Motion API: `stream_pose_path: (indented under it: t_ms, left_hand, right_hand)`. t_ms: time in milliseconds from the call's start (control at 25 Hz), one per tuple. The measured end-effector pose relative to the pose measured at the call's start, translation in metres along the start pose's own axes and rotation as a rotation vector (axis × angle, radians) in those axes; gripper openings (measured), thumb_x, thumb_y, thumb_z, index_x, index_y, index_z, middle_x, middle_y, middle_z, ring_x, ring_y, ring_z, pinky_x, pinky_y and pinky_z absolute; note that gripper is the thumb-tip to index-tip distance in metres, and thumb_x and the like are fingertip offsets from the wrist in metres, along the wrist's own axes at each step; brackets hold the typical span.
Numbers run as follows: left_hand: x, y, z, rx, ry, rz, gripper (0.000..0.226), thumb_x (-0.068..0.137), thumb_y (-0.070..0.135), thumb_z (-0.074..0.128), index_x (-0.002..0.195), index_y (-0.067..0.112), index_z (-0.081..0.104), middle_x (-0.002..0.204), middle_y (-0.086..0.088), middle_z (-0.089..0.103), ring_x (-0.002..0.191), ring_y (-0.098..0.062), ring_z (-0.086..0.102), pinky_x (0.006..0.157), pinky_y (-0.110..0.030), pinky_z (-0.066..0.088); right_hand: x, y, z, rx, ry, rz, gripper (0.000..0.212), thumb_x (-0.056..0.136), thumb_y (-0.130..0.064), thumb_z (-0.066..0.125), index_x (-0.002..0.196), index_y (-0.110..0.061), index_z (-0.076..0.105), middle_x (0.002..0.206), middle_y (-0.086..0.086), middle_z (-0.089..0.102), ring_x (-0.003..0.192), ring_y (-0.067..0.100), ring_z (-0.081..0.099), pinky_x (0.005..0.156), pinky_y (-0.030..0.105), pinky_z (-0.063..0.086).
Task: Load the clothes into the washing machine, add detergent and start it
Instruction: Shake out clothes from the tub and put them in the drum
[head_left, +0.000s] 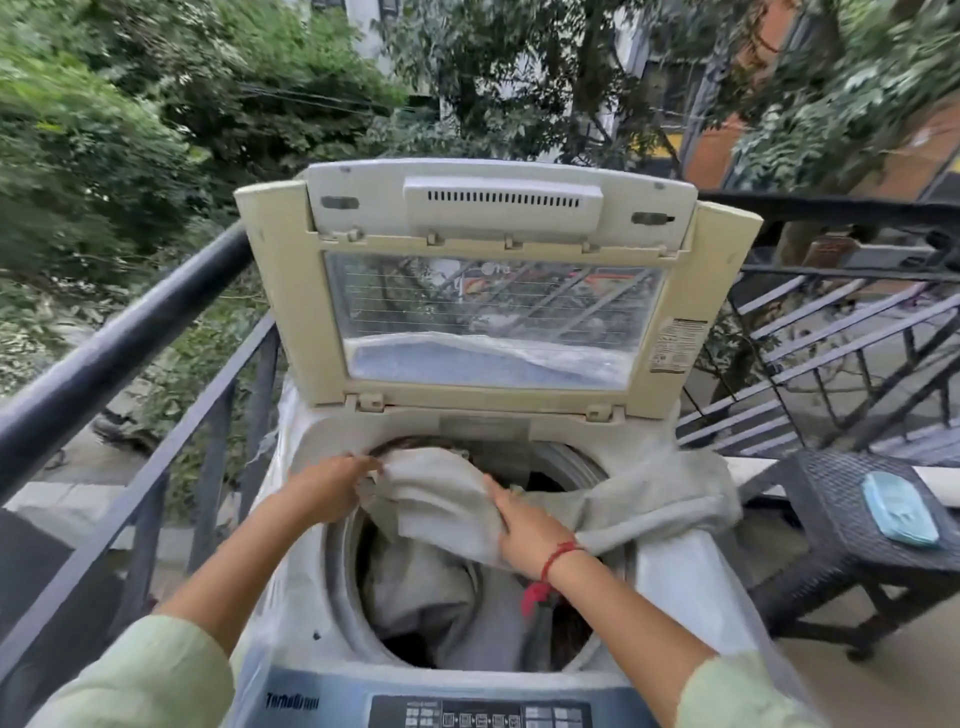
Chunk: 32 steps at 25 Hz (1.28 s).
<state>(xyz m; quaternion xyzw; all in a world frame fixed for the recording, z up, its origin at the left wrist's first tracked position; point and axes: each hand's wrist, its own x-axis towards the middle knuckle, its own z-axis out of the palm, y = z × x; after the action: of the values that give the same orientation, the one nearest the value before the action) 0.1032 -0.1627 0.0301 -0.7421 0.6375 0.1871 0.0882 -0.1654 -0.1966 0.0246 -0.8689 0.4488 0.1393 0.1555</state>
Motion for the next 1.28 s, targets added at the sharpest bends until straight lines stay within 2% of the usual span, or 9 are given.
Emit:
stream_pose_path:
  t_ms: [80, 120, 320, 440, 600, 840, 1000, 1120, 1280]
  left_hand:
    - [0.007, 0.018, 0.021, -0.005, -0.045, 0.08, 0.06, 0.087, 0.022, 0.055, 0.142, 0.032, 0.033, 0.137, -0.007, 0.043, 0.127, -0.028, 0.044, 0.102, -0.037, 0.04]
    - [0.01, 0.031, 0.028, -0.01, -0.029, 0.128, 0.062, 0.087, 0.027, 0.057, 0.143, 0.03, 0.03, 0.137, -0.007, 0.04, 0.13, -0.028, 0.04, 0.104, -0.037, 0.038]
    - [0.039, 0.095, 0.052, 0.064, -0.072, 0.149, 0.085, 0.086, 0.04, 0.061, 0.15, 0.029, 0.007, 0.156, -0.012, 0.008, 0.144, -0.034, 0.008, 0.115, -0.051, 0.019]
    - [0.056, 0.117, 0.072, 0.11, -0.162, 0.158, 0.085, 0.084, 0.037, 0.062, 0.148, 0.029, 0.006, 0.156, -0.012, 0.007, 0.143, -0.037, 0.01, 0.112, -0.056, 0.02]
    - [0.049, 0.122, 0.12, 0.205, -0.428, 0.184, 0.079, 0.09, 0.038, 0.047, 0.149, 0.032, -0.006, 0.157, -0.012, -0.008, 0.143, -0.039, -0.008, 0.11, -0.063, 0.017]
    - [0.023, 0.136, 0.155, 0.332, -0.668, 0.299, 0.07, 0.088, 0.038, 0.054, 0.147, 0.042, 0.016, 0.158, -0.008, -0.009, 0.145, -0.035, -0.008, 0.113, -0.054, 0.017]
    - [0.022, 0.128, 0.121, -0.013, -0.37, 0.181, 0.05, 0.087, 0.03, 0.052, 0.136, 0.027, 0.044, 0.14, -0.005, 0.041, 0.131, -0.026, 0.037, 0.104, -0.039, 0.035]
    - [0.024, 0.1, 0.107, -0.147, -0.126, 0.044, 0.06, 0.084, 0.035, 0.06, 0.139, 0.025, 0.038, 0.14, -0.006, 0.036, 0.132, -0.028, 0.034, 0.102, -0.043, 0.036]
    - [0.034, 0.078, 0.102, -0.11, -0.205, -0.016, 0.099, 0.075, 0.039, 0.073, 0.149, 0.023, 0.01, 0.154, -0.016, 0.01, 0.142, -0.037, 0.012, 0.112, -0.051, 0.025]
  right_hand:
    - [-0.017, 0.039, 0.034, -0.038, -0.593, 0.008, 0.03, 0.086, -0.018, 0.057, 0.116, -0.013, 0.058, 0.11, 0.011, 0.064, 0.093, 0.027, 0.059, 0.085, 0.036, 0.048]
    - [-0.029, 0.056, 0.039, 0.092, -0.597, 0.033, 0.03, 0.087, -0.017, 0.055, 0.117, -0.015, 0.059, 0.117, 0.009, 0.063, 0.096, 0.025, 0.059, 0.088, 0.036, 0.049]
    - [-0.06, 0.102, 0.018, 0.046, 0.535, 0.223, 0.058, 0.077, -0.009, 0.063, 0.129, -0.021, 0.044, 0.129, 0.006, 0.053, 0.106, 0.029, 0.058, 0.082, 0.04, 0.05]
    - [-0.067, 0.115, 0.004, -0.116, 0.591, 0.36, 0.072, 0.07, -0.014, 0.069, 0.136, -0.021, 0.043, 0.139, 0.015, 0.046, 0.115, 0.033, 0.054, 0.087, 0.045, 0.048]
    - [-0.056, 0.107, 0.027, -0.149, 0.472, 0.313, 0.088, 0.064, -0.021, 0.077, 0.142, -0.021, 0.036, 0.147, 0.016, 0.036, 0.132, 0.036, 0.039, 0.103, 0.054, 0.034]
    - [-0.024, 0.079, 0.055, -0.313, 0.09, 0.232, 0.068, 0.096, -0.034, 0.038, 0.149, -0.019, -0.003, 0.157, 0.011, -0.005, 0.145, 0.031, -0.004, 0.114, 0.05, -0.005]
    - [0.007, 0.082, 0.076, -0.413, -0.286, 0.271, 0.07, 0.097, -0.023, 0.036, 0.147, -0.012, -0.012, 0.157, 0.01, -0.009, 0.145, 0.029, -0.007, 0.117, 0.047, -0.003]
    - [0.027, 0.074, 0.085, -0.424, -0.544, 0.261, 0.093, 0.089, -0.046, 0.049, 0.146, -0.009, -0.013, 0.157, 0.008, -0.008, 0.145, 0.03, -0.006, 0.115, 0.054, -0.002]
    - [0.042, 0.059, 0.105, -0.437, -0.63, 0.208, 0.081, 0.092, -0.044, 0.046, 0.148, -0.01, -0.003, 0.158, 0.008, 0.0, 0.144, 0.032, -0.001, 0.116, 0.051, 0.009]
